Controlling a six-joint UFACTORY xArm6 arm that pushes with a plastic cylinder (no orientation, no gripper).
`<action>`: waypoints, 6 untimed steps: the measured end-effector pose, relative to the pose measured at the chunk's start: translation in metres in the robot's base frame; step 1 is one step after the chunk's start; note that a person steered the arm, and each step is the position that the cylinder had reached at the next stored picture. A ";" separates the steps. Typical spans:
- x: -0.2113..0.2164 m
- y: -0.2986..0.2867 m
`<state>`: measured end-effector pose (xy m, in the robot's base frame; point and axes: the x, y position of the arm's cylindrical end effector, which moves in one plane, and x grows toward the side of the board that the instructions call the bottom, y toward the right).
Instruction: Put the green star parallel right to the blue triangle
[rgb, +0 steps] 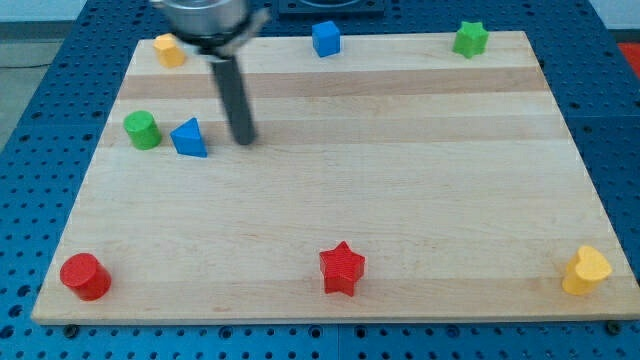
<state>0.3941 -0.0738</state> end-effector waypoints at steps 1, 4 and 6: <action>-0.012 0.116; -0.172 0.361; -0.192 0.292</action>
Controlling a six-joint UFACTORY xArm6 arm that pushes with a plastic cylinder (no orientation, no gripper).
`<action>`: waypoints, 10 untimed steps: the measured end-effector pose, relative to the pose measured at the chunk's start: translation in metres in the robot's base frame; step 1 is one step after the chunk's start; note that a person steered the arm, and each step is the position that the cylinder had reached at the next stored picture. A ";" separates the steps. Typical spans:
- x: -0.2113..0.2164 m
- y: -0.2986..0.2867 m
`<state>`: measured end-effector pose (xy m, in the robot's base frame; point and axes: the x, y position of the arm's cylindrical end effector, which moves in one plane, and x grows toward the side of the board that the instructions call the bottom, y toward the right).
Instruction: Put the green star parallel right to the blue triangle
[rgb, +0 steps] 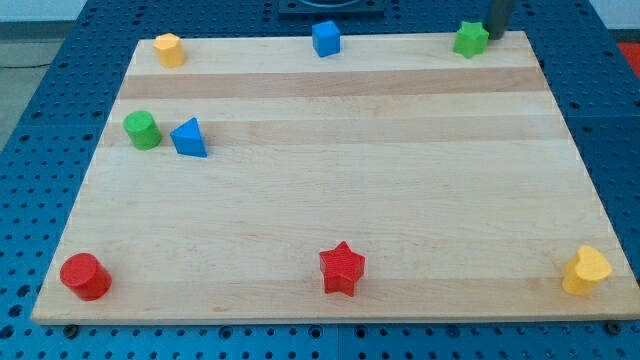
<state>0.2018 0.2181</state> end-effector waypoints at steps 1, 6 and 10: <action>0.017 -0.041; 0.166 -0.266; 0.225 -0.334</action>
